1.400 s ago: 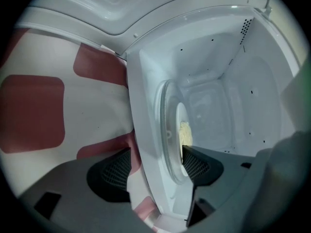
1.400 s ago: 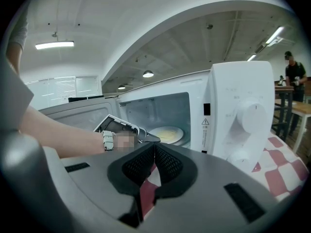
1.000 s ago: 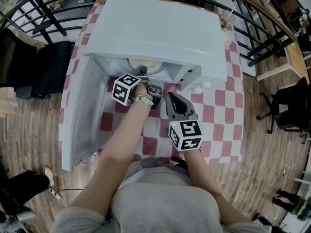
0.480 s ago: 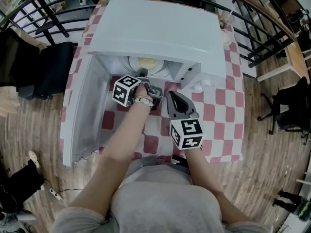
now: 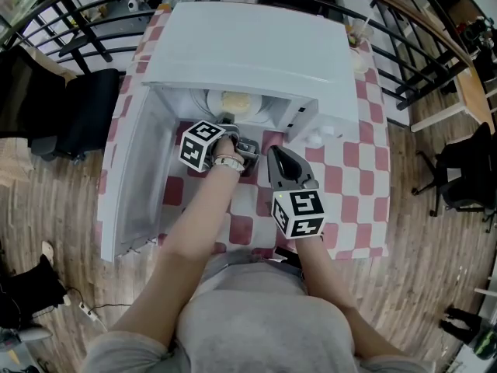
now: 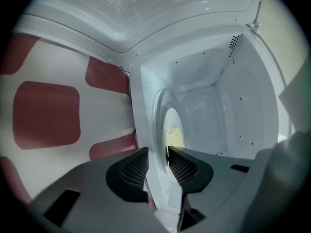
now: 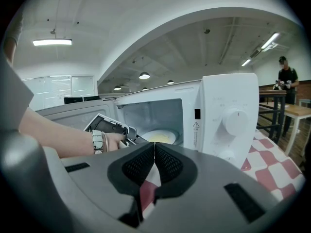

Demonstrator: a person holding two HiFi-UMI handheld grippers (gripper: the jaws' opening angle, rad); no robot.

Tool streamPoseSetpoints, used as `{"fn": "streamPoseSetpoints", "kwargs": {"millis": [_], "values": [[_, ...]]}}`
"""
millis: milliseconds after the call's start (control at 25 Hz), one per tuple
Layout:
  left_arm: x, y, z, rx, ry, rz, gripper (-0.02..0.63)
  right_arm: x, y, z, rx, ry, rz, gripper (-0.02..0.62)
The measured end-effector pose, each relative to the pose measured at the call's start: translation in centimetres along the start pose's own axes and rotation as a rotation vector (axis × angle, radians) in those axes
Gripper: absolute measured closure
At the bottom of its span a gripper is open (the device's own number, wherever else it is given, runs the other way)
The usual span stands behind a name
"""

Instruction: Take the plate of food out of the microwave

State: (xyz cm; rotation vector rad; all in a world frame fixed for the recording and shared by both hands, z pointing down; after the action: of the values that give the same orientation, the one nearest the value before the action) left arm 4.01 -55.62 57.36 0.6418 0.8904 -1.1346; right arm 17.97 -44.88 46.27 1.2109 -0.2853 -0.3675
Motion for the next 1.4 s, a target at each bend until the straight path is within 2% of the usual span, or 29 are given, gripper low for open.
{"fn": "streamPoseSetpoints", "kwargs": {"millis": [640,680,1040,1400], "values": [[0.1,0.2,-0.7,0.000,0.090,-0.082,0.540,0.3,-0.3,-0.5,0.012,0.003,-0.002,0.569],[0.2,0.2,-0.8,0.002,0.099,-0.084,0.569,0.3,-0.2,-0.6,0.012,0.004,-0.003,0.569],[0.2,-0.3,-1.0,0.013,0.112,-0.105,0.575,0.4,-0.3,-0.9,0.016,0.008,-0.005,0.569],[0.9,-0.1,-2.2,0.022,0.186,-0.096,0.589,0.3,-0.5,-1.4,0.026,0.005,-0.008,0.569]]}}
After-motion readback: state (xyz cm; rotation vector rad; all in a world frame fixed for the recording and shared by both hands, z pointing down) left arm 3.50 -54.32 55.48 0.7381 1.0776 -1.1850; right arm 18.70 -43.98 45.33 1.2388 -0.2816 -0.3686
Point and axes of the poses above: the fingertips, and each gripper's own axes: z forward along the fingers, x to its right, y out of its underside, the point moved 4 cm from there along -z, backward along the fingers, and after that the axes turned 5 degrees about -z, right-handed, at the moved point
